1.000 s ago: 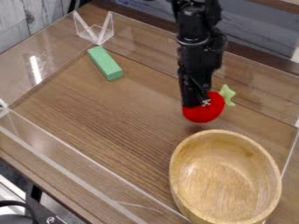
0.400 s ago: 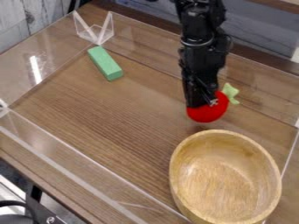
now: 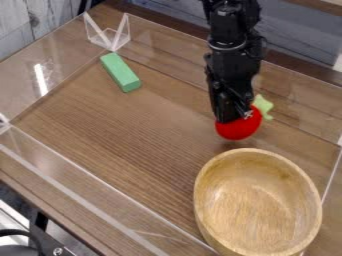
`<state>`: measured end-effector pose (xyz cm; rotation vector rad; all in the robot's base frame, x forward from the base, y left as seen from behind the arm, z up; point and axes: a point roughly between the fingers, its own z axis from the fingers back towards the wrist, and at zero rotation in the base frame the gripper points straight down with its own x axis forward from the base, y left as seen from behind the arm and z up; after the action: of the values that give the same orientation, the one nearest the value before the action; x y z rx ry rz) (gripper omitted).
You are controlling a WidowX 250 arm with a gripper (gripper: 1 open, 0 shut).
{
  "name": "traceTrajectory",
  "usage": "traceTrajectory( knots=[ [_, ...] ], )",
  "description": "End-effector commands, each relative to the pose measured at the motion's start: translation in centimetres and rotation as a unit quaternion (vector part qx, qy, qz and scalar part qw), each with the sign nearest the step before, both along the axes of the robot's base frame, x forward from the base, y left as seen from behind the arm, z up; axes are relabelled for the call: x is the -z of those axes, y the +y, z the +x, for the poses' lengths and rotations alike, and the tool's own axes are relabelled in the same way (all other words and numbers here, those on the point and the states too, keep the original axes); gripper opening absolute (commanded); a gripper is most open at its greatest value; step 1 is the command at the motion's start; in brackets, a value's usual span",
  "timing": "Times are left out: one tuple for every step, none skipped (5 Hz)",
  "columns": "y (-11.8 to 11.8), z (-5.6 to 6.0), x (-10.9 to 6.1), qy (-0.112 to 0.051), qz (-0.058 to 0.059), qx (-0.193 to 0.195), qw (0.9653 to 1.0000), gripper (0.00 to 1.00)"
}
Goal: Move the red object to the right side of the table
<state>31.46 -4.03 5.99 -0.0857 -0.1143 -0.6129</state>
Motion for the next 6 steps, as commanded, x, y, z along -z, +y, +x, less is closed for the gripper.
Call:
traceTrajectory(
  knots=[
    [0.3,1.2,-3.3,-0.049,-0.004,-0.013,0.9987,1.0],
    [0.5,1.5,-4.3,-0.058,-0.003,-0.025,0.998,1.0],
    [1.3,1.9,-6.0,-0.077,0.003,-0.053,0.9956,1.0],
    [2.2,2.1,-7.6,-0.095,0.008,-0.076,0.9926,1.0],
    [3.3,2.2,-8.9,-0.109,0.012,-0.098,0.9891,1.0],
    [5.7,2.4,-9.3,-0.115,0.018,-0.151,0.9817,1.0]
  ],
)
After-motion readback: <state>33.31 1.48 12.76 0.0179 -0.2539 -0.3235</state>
